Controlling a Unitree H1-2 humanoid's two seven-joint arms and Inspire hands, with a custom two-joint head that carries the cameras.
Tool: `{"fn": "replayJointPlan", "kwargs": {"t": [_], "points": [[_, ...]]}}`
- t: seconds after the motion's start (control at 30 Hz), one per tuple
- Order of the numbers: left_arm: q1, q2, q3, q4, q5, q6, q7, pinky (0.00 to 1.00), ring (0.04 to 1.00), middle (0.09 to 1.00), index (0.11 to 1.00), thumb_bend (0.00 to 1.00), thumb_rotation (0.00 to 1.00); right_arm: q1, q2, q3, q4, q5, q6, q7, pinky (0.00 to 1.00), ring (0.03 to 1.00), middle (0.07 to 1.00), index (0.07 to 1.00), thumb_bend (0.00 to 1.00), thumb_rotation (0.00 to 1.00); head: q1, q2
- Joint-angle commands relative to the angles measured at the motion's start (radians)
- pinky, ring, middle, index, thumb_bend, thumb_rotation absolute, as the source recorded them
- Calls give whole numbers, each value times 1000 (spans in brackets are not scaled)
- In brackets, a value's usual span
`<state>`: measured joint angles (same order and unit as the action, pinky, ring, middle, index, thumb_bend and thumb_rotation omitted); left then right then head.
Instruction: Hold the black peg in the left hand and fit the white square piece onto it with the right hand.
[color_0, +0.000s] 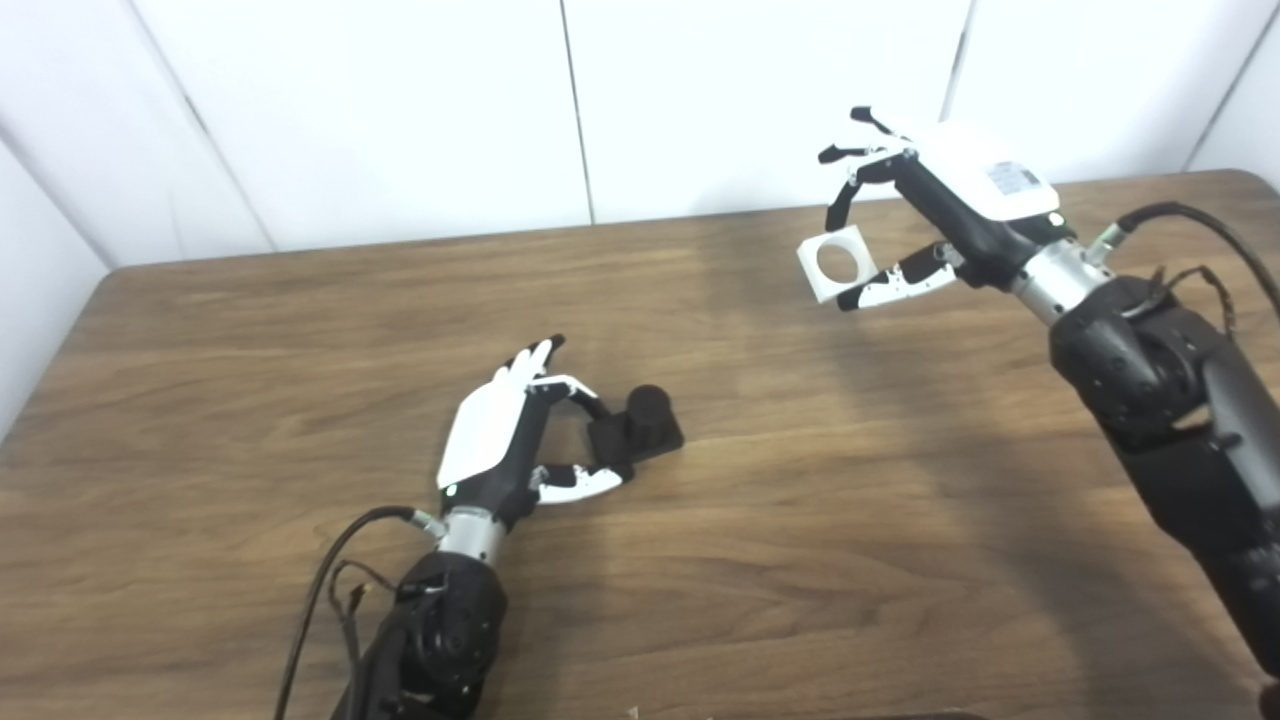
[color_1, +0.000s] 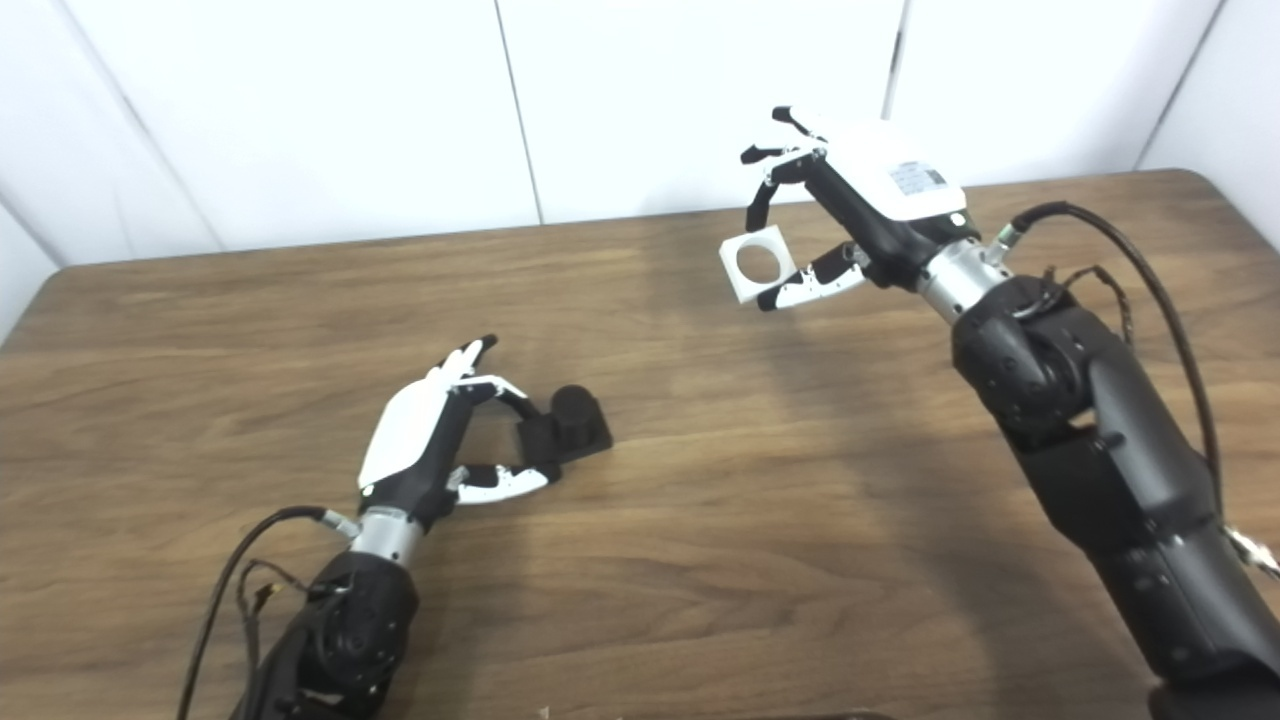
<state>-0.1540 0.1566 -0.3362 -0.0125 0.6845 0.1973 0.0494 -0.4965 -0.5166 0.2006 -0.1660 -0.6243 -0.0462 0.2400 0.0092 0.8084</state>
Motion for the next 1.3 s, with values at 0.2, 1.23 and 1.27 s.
{"fn": "replayJointPlan", "kwargs": {"t": [0.2,1.23,1.27], "points": [[-5,2,-8,62,47,45,-8,1000,1000,983,491,520,83,-38,59,0,-101,37,6,52,928,973,812,481,522,142,27,5],[-18,-17,-29,36,69,101,-43,1000,1000,990,492,519,85,-7,220,122,-94,-36,54,173,1000,967,817,481,522,141,63,14],[-18,-17,-30,35,69,101,-43,1000,1000,990,492,519,85,-7,222,123,-89,-40,55,174,1000,968,818,481,522,142,63,14]]}}
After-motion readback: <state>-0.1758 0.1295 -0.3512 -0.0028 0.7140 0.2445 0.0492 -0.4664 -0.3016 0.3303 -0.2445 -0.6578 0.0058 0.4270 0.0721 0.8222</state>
